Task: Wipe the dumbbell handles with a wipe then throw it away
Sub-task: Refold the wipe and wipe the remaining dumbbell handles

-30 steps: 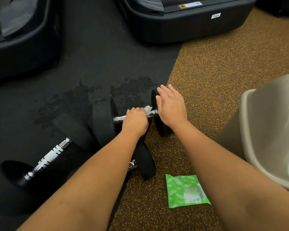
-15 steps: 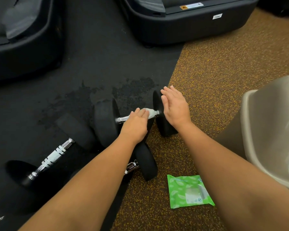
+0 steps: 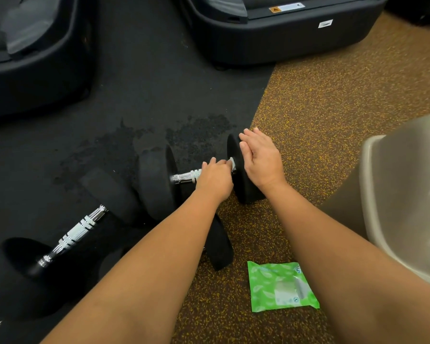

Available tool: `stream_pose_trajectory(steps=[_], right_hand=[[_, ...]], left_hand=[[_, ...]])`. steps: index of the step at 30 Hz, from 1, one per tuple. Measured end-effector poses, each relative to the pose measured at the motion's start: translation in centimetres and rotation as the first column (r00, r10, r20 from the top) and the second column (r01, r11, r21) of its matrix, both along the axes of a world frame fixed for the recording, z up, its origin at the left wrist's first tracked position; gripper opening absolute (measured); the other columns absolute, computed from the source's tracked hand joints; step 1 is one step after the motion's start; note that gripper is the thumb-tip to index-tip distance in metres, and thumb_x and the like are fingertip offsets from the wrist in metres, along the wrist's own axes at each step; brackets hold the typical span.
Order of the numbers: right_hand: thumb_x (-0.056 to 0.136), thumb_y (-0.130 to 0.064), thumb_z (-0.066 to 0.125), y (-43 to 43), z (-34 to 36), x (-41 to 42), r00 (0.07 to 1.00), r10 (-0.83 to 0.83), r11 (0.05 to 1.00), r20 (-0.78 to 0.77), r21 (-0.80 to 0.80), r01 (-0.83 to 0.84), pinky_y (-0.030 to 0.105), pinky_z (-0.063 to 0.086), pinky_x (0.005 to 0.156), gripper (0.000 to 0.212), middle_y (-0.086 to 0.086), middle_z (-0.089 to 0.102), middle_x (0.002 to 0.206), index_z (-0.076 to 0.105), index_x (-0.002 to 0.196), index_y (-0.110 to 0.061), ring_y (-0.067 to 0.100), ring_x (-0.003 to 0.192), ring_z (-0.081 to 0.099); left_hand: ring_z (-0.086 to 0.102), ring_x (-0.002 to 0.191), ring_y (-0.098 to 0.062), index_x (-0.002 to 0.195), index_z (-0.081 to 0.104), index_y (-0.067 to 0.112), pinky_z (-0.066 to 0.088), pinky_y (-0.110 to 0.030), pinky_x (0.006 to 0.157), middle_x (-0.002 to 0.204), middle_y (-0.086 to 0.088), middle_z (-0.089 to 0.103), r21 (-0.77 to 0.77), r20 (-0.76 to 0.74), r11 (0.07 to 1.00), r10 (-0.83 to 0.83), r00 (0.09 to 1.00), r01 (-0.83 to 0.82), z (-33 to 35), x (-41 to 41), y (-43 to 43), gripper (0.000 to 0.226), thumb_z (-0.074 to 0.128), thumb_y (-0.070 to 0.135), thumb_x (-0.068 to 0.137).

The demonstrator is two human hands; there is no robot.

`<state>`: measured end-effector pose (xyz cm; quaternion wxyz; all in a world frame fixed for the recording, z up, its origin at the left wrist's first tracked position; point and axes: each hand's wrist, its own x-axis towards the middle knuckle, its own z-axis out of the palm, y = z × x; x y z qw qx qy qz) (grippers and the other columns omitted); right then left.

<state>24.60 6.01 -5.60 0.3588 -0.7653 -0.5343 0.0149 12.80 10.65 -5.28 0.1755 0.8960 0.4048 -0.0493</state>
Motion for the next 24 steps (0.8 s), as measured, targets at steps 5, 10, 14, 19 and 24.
stream_pose_trajectory(steps=[5,10,14,19,24], right_hand=[[0.097,-0.027,0.04,0.3,-0.3,0.2,1.0,-0.006,1.0,0.015,-0.018,0.006,0.034,0.028,0.112,0.038,0.008,0.059,0.131,0.061,0.123,-0.009,0.024,0.133,0.043],[0.098,-0.026,0.042,0.1,-0.5,0.2,1.0,-0.004,1.0,0.016,-0.007,0.004,0.033,0.029,0.111,0.036,0.008,0.059,0.131,0.061,0.123,-0.009,0.024,0.132,0.044],[0.098,-0.025,0.043,0.1,-0.3,0.1,1.0,-0.005,1.0,0.025,-0.01,0.005,0.033,0.028,0.112,0.035,0.008,0.059,0.131,0.061,0.124,-0.009,0.024,0.133,0.043],[0.098,-0.025,0.042,0.2,-0.4,0.1,1.0,-0.013,1.0,0.028,0.001,0.013,0.035,0.03,0.111,0.036,0.009,0.06,0.13,0.062,0.122,-0.009,0.025,0.132,0.045],[0.097,-0.027,0.04,0.1,-0.5,0.0,0.999,-0.016,1.0,0.043,0.0,0.016,0.038,0.033,0.112,0.038,0.008,0.06,0.129,0.062,0.122,-0.009,0.025,0.131,0.045]], left_hand=[[0.015,0.143,-0.032,0.145,0.03,0.008,0.013,-0.044,0.117,0.152,-0.008,0.028,0.07,0.042,0.995,-0.077,0.996,0.074,-0.9,-1.1,-0.8,0.055,0.042,0.003,0.091],[0.028,0.136,-0.033,0.141,0.034,0.005,0.021,-0.044,0.113,0.144,-0.013,0.039,0.15,-0.02,0.987,-0.047,0.999,0.05,-1.1,-2.2,0.1,0.049,0.039,0.008,0.093],[0.031,0.133,-0.036,0.133,0.042,0.002,0.027,-0.046,0.111,0.132,-0.014,0.048,0.12,-0.065,0.99,0.076,0.995,-0.068,-1.2,-1.5,0.4,0.042,0.044,0.012,0.092],[0.035,0.127,-0.032,0.129,0.046,0.003,0.029,-0.044,0.108,0.129,-0.012,0.051,0.084,-0.014,0.996,0.042,0.999,-0.04,-1.1,0.2,0.1,0.04,0.047,0.012,0.09],[0.026,0.138,-0.032,0.144,0.029,0.002,0.018,-0.044,0.114,0.146,-0.014,0.038,0.091,-0.015,0.995,-0.039,0.999,0.04,-0.6,0.2,-0.7,0.054,0.045,0.011,0.093]])
